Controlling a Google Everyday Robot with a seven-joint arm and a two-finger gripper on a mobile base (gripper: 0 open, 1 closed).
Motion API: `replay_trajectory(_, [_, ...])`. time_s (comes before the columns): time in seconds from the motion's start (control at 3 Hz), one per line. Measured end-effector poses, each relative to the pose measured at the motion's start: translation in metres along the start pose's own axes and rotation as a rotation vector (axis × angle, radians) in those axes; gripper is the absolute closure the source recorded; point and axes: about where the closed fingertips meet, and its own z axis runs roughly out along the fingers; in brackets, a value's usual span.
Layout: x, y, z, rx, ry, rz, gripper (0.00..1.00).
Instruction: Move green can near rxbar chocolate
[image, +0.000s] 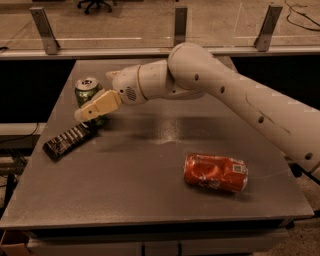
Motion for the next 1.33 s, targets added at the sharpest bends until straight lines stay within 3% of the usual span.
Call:
replay_trajectory(0.67, [-0.011,-0.059,-0.117,0.209,0.075,-0.139,0.00])
replay_trajectory(1.0, [-0.036,-0.100,-0.180,0.343,0.073,-0.236,0.00])
replay_trajectory(1.33, [-0.052,-0.106,-0.192,0.369,0.054,-0.256,0.00])
